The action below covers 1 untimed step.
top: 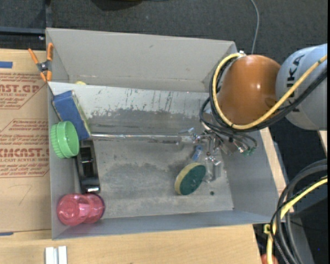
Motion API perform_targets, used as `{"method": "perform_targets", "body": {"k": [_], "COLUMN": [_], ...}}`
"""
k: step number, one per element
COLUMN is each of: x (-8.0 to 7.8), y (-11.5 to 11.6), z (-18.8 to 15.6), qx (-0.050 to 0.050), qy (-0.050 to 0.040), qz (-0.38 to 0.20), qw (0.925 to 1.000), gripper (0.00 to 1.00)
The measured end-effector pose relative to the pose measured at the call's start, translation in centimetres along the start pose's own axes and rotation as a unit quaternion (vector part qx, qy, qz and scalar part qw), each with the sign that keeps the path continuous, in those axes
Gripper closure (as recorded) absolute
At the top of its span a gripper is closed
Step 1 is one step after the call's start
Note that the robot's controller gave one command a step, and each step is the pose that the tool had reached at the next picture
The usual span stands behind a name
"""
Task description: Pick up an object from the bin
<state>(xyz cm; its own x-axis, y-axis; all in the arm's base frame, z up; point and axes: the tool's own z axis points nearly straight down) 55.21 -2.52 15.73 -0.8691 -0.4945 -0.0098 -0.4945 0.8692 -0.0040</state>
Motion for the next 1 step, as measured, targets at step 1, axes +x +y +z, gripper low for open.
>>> {"method": "perform_targets", "body": {"k": [1], "x": [0.0], "y": [0.0], "z": [0.0], "qx": [0.0], "qy": [-0.0001], "qz": [0.0], "qw": [1.0], "gripper": [0.0]}}
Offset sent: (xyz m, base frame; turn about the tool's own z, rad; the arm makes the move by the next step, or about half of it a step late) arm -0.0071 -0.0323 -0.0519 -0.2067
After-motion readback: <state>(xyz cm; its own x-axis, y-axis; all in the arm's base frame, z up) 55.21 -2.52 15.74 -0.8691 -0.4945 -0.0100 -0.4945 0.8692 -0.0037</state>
